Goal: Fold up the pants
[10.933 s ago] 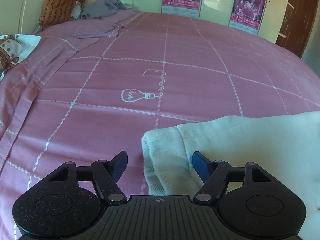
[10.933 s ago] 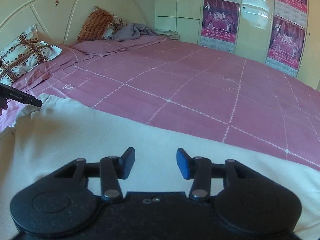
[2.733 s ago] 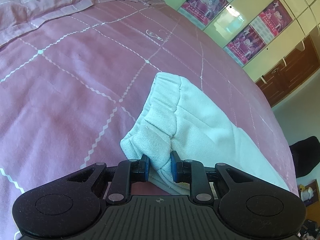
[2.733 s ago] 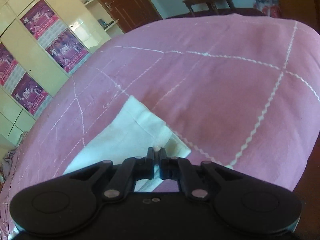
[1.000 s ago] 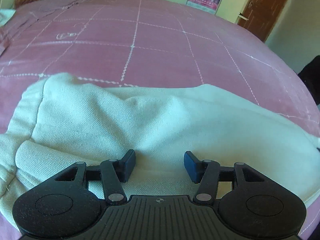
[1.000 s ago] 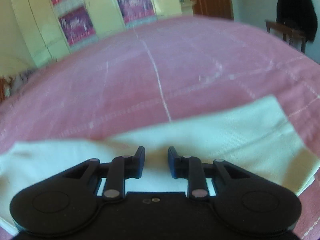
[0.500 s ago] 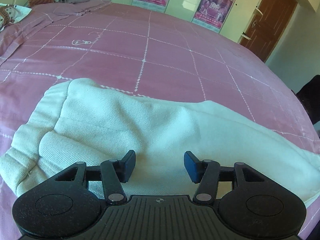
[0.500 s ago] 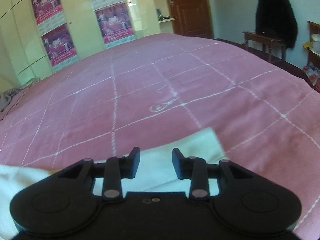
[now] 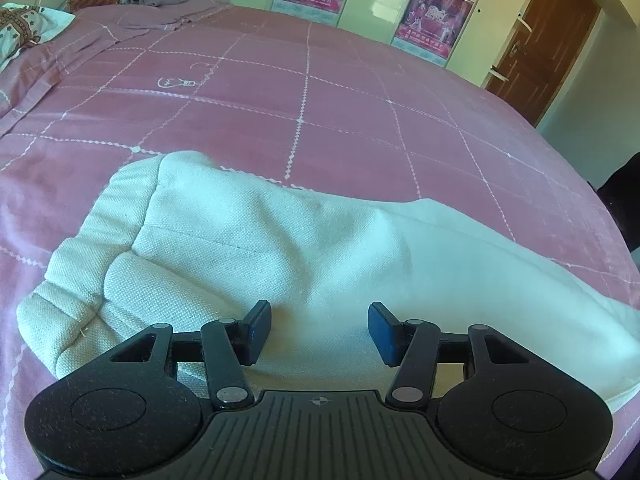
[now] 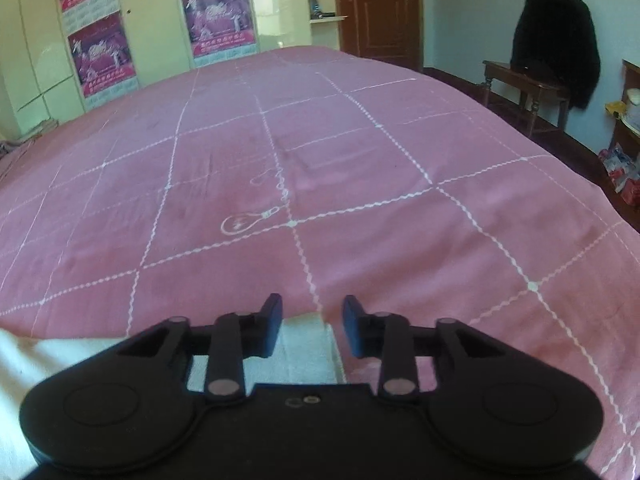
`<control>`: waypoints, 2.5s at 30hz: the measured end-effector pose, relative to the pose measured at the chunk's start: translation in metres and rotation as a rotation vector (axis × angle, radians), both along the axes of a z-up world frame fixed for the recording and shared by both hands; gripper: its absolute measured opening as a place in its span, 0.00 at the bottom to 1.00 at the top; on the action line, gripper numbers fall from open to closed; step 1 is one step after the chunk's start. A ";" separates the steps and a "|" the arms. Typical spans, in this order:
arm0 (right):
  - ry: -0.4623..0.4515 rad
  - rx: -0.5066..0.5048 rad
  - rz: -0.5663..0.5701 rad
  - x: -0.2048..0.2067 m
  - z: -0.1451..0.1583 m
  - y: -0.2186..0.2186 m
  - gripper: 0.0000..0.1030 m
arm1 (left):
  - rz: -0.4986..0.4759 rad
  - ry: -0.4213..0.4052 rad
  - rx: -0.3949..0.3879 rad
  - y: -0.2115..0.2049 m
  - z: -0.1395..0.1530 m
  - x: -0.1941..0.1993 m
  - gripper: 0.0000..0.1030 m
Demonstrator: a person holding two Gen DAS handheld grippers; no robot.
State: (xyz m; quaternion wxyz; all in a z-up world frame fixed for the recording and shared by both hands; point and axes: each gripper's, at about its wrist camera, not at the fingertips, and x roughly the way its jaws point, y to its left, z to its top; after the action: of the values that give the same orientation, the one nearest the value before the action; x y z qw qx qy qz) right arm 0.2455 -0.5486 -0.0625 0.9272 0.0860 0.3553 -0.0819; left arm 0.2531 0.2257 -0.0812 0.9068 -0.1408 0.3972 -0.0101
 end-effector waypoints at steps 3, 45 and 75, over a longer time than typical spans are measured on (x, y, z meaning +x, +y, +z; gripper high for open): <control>0.034 0.083 0.033 0.002 -0.007 -0.010 0.32 | 0.018 0.003 0.012 0.004 0.000 -0.004 0.52; -0.057 0.111 0.350 0.031 0.006 0.248 0.18 | -0.006 -0.100 0.054 -0.001 0.022 0.053 0.53; 0.105 0.059 0.776 0.080 -0.031 0.432 0.21 | 0.435 -0.105 -0.061 0.099 -0.010 -0.062 0.52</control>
State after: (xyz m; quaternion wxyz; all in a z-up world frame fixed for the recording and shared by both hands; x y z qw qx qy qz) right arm 0.3254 -0.1167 -0.0931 0.8670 -0.0322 0.4107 0.2806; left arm 0.1908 0.3243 -0.0912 0.9022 -0.2500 0.3095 0.1666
